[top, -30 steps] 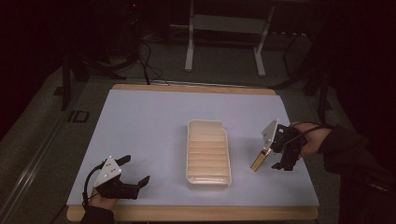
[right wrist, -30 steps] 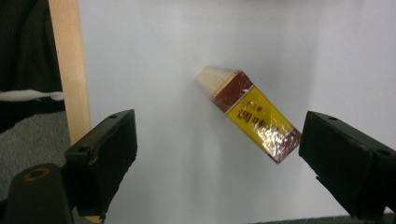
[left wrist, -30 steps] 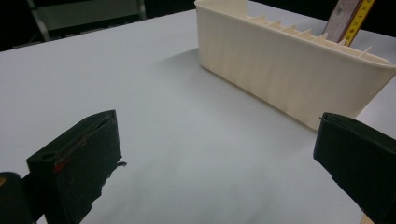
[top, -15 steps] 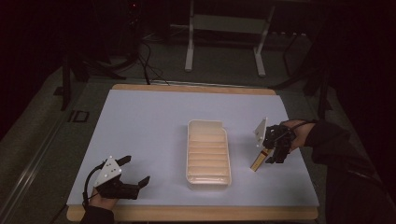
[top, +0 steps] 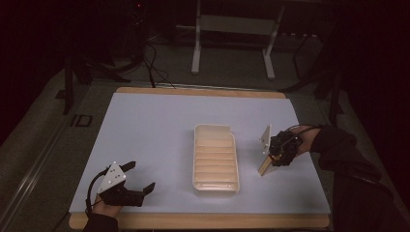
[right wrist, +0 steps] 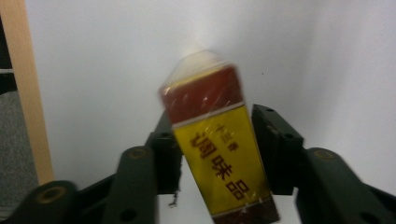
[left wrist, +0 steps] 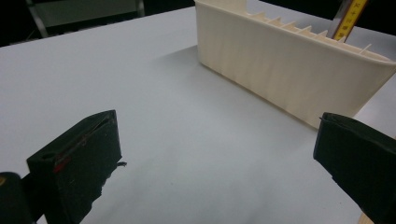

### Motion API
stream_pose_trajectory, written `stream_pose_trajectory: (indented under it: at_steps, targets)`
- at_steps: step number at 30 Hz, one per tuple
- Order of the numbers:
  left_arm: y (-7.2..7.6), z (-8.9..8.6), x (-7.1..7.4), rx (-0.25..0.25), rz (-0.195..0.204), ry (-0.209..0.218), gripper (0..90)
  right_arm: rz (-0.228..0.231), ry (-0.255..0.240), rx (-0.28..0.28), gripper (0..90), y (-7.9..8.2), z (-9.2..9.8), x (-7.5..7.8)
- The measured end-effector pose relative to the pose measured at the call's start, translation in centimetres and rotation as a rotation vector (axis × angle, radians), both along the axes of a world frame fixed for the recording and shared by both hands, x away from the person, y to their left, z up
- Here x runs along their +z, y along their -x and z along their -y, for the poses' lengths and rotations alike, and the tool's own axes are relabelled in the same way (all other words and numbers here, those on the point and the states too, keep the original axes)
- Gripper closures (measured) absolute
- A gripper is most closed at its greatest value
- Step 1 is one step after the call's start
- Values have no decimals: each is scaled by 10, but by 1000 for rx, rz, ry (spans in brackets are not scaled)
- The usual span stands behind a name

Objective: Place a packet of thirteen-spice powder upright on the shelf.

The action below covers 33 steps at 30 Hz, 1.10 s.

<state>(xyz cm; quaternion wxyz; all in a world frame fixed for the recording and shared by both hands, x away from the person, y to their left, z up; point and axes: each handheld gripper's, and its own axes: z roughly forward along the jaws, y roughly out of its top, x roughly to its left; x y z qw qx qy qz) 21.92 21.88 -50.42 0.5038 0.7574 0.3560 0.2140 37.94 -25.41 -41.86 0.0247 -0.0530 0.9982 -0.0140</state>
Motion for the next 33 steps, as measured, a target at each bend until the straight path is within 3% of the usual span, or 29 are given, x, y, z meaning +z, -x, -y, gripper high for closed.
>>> stream_pose_trajectory:
  at_steps: [2,10,13,17,24,29,33]
  targets:
    - [0,0,0,0,-1,0,10,-46,6,-13,667,-3,-2,1]
    - [0,0,0,0,0,0,10,-76,9,-49,674,-5,-5,7]
    - [0,0,0,0,1,1,10,-80,12,-65,674,-6,-5,9]
    - [0,0,0,0,2,1,10,-77,-19,-122,677,-6,-5,20]
    - [0,0,0,0,2,0,10,-81,-53,-159,678,-1,-3,28]
    - [0,0,1,1,2,-2,10,-103,-60,-229,678,-2,-2,34]
    - [0,0,1,0,3,-2,10,-88,-70,-242,678,3,-3,39]
